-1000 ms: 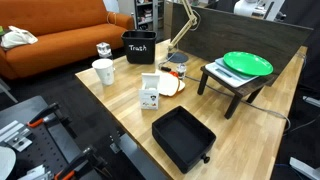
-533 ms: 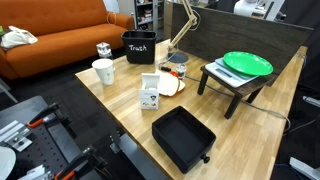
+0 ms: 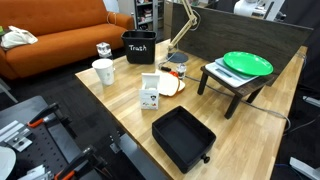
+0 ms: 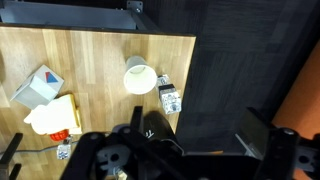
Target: Turn off the desk lamp
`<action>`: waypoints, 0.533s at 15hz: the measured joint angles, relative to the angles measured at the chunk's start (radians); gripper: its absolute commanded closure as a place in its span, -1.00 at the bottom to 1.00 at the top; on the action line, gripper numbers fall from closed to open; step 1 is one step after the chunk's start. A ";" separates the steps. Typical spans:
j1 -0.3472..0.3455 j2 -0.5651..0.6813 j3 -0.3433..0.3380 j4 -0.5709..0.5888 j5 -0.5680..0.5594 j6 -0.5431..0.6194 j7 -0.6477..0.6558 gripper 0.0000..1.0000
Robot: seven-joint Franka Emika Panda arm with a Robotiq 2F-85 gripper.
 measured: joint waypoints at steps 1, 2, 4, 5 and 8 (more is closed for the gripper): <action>-0.001 0.017 -0.005 -0.001 0.000 0.007 -0.013 -1.00; -0.004 0.038 -0.012 -0.001 -0.002 0.013 -0.028 -1.00; -0.016 0.082 -0.034 -0.001 -0.016 0.019 -0.057 -1.00; -0.030 0.105 -0.041 -0.001 -0.047 0.019 -0.063 -1.00; -0.091 0.182 -0.048 -0.003 -0.146 0.023 -0.065 -1.00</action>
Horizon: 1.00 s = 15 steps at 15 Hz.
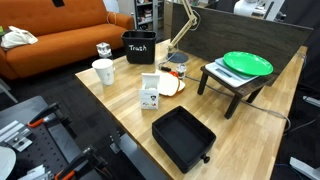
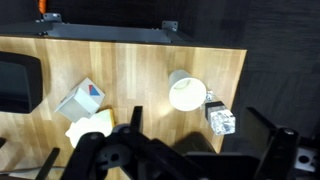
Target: Turn off the desk lamp
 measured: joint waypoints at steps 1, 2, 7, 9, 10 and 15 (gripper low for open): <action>-0.014 0.023 -0.001 0.001 -0.014 0.006 0.000 -1.00; -0.018 0.038 -0.001 0.003 -0.017 0.011 -0.001 -1.00; -0.018 0.041 0.002 0.008 -0.017 0.012 -0.001 -1.00; -0.018 0.041 0.002 0.008 -0.017 0.012 -0.001 -1.00; -0.018 0.041 0.002 0.008 -0.017 0.012 -0.001 -1.00; -0.026 0.068 -0.001 0.008 -0.055 0.030 0.000 -1.00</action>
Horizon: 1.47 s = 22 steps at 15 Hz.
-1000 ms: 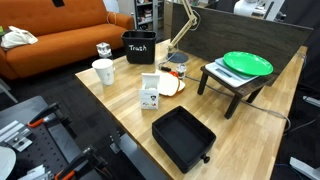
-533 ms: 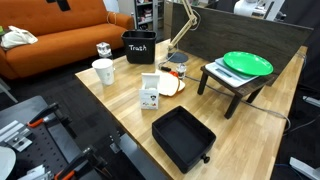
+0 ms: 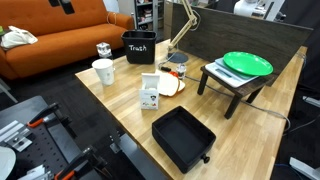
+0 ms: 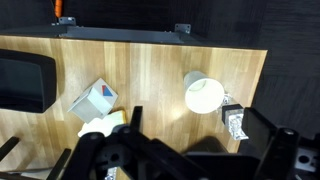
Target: Turn off the desk lamp
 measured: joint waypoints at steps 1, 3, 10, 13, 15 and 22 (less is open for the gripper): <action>-0.005 0.021 0.000 0.002 -0.024 0.017 -0.001 -1.00; -0.014 0.088 0.000 0.022 -0.075 0.065 -0.007 -1.00; -0.017 0.427 -0.022 0.232 -0.120 0.155 -0.058 -1.00; -0.015 0.452 -0.023 0.246 -0.119 0.154 -0.057 -1.00; -0.015 0.439 -0.022 0.242 -0.119 0.154 -0.057 -1.00; -0.016 0.474 -0.021 0.251 -0.180 0.166 -0.040 -1.00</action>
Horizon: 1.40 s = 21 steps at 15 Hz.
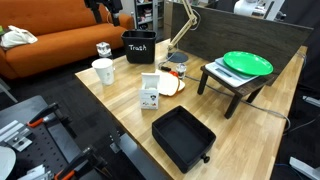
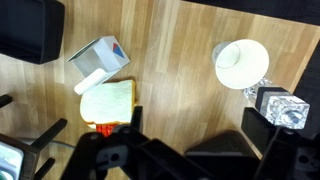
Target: Turn off the desk lamp
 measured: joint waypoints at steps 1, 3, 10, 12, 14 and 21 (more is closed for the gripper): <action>-0.001 0.026 0.000 0.016 -0.033 0.010 0.002 -1.00; -0.002 0.102 0.000 0.065 -0.099 0.029 0.008 -1.00; -0.001 0.419 -0.032 0.341 -0.222 0.030 0.024 -1.00; 0.000 0.441 -0.036 0.358 -0.223 0.030 0.024 -1.00; 0.005 0.435 -0.036 0.354 -0.223 0.030 0.024 -1.00; 0.006 0.436 -0.036 0.353 -0.222 0.030 0.024 -1.00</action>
